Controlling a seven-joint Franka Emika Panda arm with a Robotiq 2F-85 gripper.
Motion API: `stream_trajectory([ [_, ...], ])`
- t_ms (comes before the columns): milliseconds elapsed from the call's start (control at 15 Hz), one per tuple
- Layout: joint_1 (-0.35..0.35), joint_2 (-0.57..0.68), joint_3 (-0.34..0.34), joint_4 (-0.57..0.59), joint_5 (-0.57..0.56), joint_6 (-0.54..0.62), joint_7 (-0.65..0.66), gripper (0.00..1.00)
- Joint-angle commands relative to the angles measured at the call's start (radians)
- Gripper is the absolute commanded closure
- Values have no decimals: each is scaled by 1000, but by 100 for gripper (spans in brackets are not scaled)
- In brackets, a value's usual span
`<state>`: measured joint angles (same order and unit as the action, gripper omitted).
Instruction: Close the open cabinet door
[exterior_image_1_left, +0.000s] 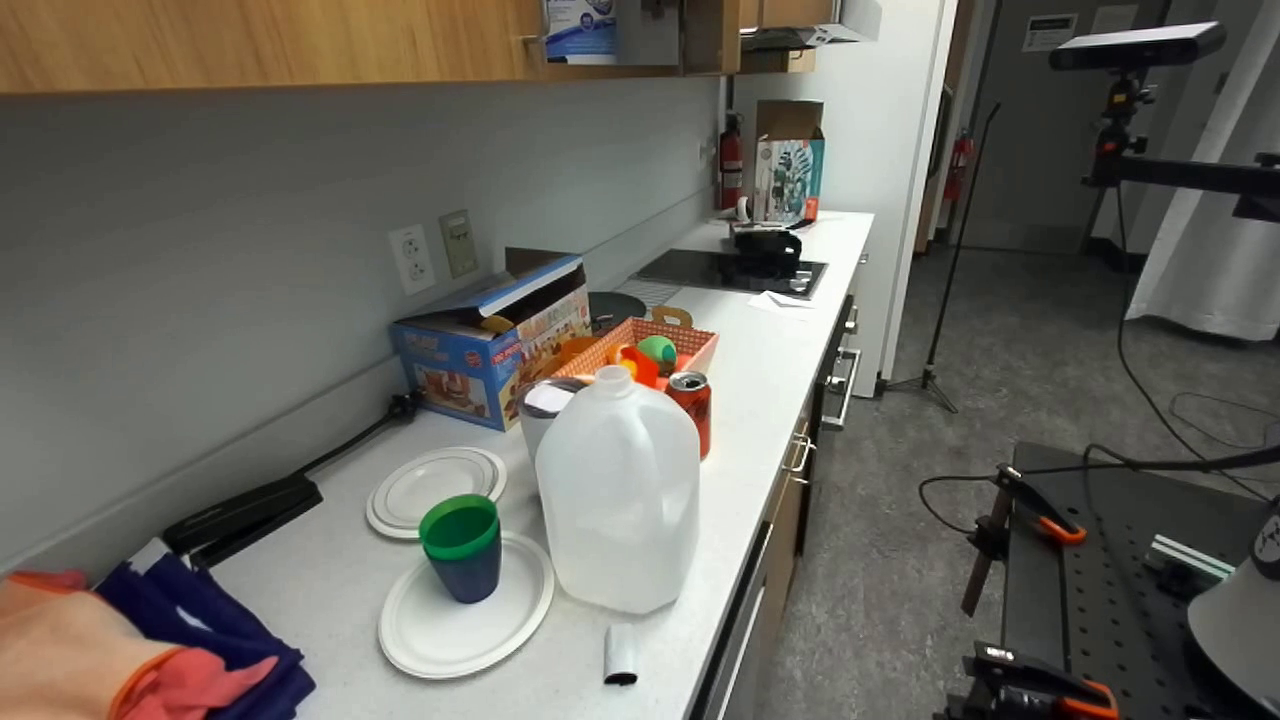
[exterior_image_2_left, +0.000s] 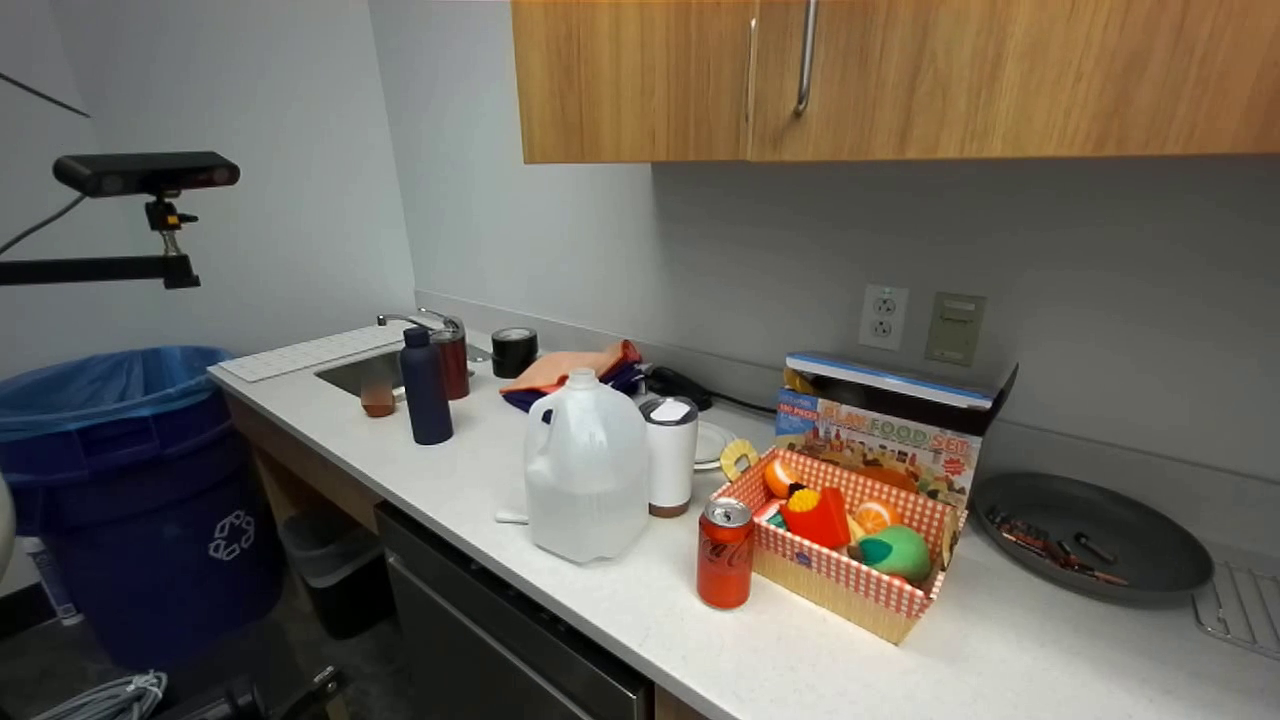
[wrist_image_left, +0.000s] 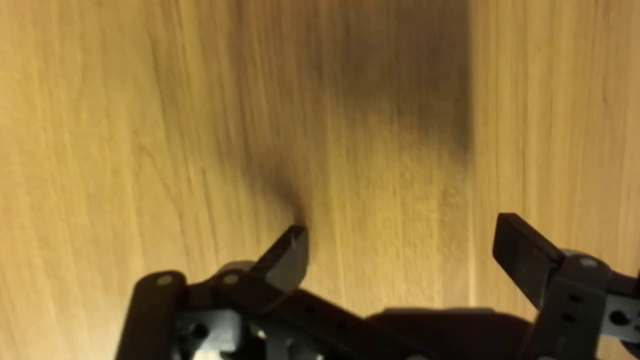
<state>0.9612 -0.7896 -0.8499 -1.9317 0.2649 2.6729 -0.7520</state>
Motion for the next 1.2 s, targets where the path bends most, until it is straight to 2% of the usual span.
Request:
stream_trajectory([
  [0,204,-29,-76,147,45,-68,-57,0],
  [267,336,-16,-141,252,16,-100,-35,0],
  [600,421,36,-222,331,-41,-65,-19,0],
  [800,411,74,-237,338,-97,-20,-12,0],
  [1133,293,143,-199,297,-182,19,27,0],
])
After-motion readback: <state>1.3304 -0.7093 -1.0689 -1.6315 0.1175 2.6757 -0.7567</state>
